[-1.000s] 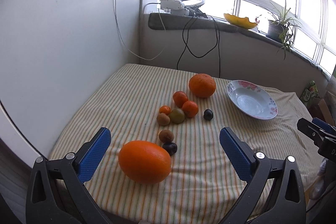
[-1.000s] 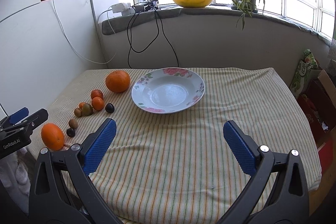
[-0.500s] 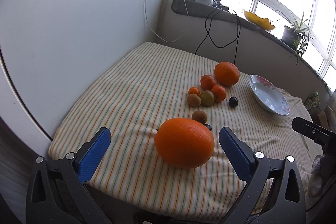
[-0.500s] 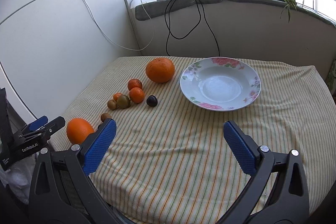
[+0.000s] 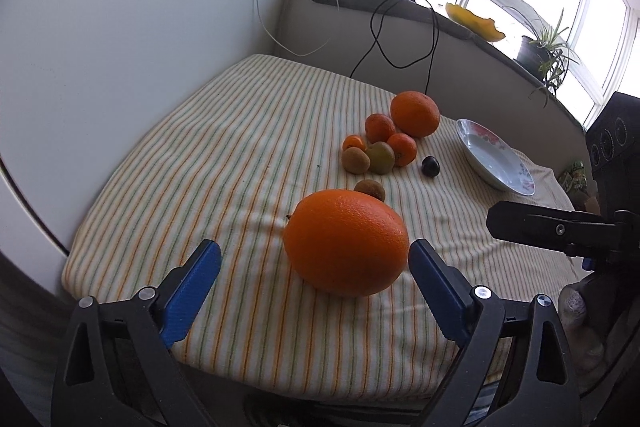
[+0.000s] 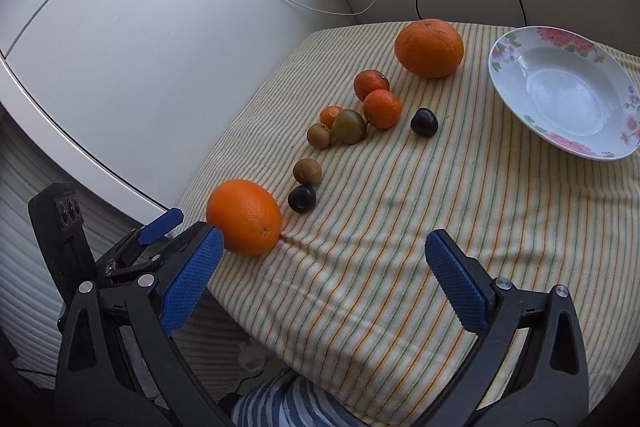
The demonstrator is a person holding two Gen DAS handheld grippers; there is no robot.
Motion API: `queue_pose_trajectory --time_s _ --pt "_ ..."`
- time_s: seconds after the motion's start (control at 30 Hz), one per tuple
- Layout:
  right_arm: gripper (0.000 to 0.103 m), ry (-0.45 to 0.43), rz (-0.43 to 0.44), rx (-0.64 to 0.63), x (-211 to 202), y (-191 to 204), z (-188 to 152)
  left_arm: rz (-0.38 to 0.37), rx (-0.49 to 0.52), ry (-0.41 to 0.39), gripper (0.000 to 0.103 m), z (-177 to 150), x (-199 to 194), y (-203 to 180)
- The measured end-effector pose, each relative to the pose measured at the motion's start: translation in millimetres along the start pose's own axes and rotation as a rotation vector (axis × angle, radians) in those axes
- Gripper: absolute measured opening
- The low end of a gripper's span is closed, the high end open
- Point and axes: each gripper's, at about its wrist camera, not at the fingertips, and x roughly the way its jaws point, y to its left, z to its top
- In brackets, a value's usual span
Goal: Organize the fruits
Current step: 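Move the right tool toward the large orange and open its fingers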
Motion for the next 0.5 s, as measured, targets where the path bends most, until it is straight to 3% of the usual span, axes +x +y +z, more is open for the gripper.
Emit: queue_pose_trajectory --time_s 0.5 --pt "0.085 0.169 0.166 0.114 57 14 11 -0.071 0.04 0.026 0.094 3 17 -1"
